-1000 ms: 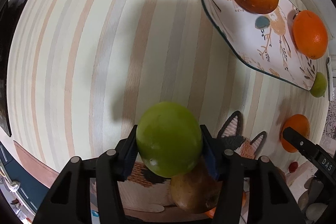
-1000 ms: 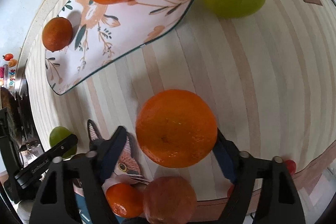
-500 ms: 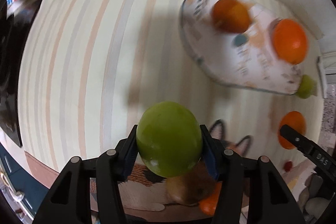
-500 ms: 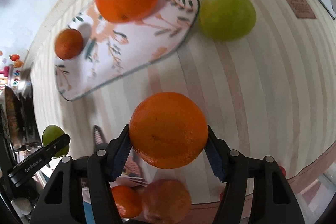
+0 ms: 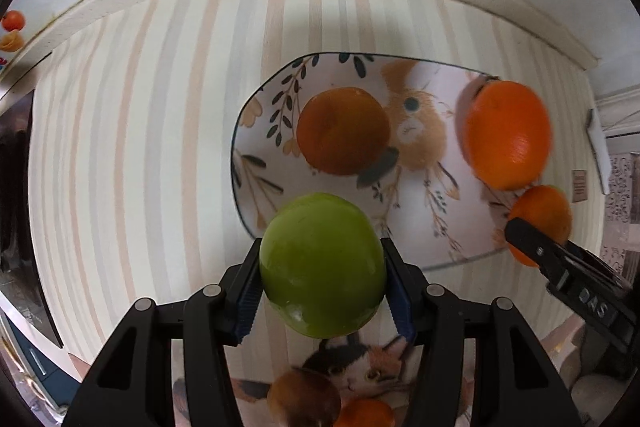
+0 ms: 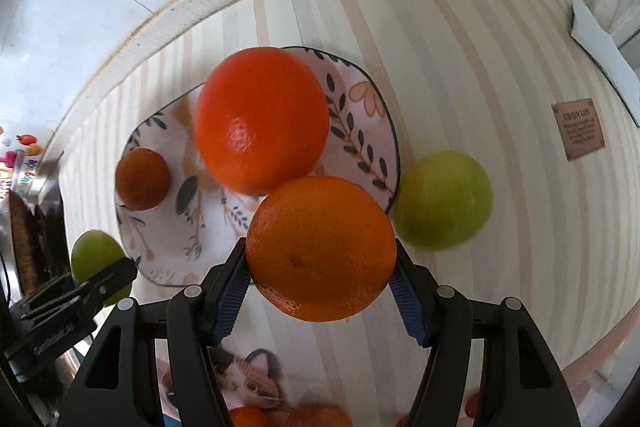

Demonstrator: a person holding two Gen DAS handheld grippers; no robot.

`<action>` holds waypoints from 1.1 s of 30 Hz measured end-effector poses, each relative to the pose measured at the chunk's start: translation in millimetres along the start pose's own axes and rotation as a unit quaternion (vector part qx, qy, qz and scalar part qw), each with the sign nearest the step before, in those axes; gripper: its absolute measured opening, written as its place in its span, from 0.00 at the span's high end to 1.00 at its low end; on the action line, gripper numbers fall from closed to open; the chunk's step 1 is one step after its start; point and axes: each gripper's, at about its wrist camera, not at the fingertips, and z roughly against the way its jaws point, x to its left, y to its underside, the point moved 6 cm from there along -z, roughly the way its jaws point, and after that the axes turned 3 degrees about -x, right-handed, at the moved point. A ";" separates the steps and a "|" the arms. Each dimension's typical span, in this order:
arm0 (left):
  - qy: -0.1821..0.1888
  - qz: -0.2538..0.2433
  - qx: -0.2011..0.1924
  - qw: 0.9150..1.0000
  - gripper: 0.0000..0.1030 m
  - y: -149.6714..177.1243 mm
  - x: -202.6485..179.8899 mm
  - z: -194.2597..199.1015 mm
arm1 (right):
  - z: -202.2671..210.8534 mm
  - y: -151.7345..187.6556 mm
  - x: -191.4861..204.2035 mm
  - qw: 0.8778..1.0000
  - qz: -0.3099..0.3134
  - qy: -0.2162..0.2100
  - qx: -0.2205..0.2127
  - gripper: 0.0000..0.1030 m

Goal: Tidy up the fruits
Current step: 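Lower the green apple and orange onto the plate and open both tools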

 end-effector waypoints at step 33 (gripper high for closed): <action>-0.006 0.002 -0.043 0.999 0.16 12.6 9.5 44.5 | 59.7 16.4 4.5 0.998 0.049 0.012 -0.040 0.08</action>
